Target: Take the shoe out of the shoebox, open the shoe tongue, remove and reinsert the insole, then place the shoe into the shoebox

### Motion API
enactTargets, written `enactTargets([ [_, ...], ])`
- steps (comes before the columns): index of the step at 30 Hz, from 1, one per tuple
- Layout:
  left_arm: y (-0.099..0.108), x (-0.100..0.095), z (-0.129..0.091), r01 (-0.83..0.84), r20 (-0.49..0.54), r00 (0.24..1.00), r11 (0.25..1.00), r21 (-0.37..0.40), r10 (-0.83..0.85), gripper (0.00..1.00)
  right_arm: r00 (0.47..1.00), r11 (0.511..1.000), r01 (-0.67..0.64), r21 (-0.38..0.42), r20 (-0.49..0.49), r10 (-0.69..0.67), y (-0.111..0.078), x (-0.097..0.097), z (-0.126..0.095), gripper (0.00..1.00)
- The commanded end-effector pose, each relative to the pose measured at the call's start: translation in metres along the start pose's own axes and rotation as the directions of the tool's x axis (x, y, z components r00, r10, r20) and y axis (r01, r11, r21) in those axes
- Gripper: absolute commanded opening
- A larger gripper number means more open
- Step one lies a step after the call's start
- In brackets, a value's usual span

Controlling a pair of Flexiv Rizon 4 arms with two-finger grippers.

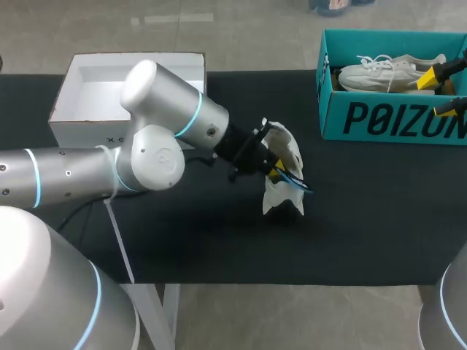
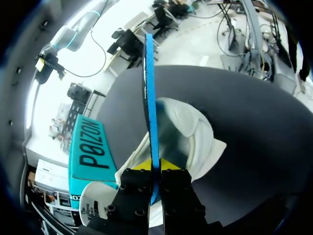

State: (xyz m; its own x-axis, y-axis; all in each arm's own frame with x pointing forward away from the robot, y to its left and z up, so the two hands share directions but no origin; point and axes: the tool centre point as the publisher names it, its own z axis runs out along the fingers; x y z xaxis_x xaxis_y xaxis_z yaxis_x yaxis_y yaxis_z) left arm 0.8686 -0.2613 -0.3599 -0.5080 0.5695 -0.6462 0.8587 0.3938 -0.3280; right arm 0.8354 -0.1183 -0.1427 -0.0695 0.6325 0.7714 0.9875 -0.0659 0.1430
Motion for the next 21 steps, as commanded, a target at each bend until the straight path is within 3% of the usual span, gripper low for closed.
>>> enactTargets([
  [1, 0.002, 0.000, 0.009, 0.019, 0.019, 1.000, 1.000, -0.016, -0.019, 0.00, 1.000, 1.000, -0.001, 0.000, 0.004, 0.001, -0.001, 0.000, 0.000, 1.00],
  [11, -0.014, -0.005, -0.008, 0.070, 0.083, 0.994, 0.995, 0.064, -0.075, 0.00, 1.000, 1.000, -0.001, 0.000, 0.004, 0.001, -0.001, 0.000, 0.000, 1.00],
  [21, -0.005, -0.005, -0.003, 0.113, 0.144, 0.982, 0.991, 0.069, -0.122, 0.00, 1.000, 1.000, -0.001, 0.000, 0.004, 0.001, -0.001, 0.000, 0.000, 1.00],
])
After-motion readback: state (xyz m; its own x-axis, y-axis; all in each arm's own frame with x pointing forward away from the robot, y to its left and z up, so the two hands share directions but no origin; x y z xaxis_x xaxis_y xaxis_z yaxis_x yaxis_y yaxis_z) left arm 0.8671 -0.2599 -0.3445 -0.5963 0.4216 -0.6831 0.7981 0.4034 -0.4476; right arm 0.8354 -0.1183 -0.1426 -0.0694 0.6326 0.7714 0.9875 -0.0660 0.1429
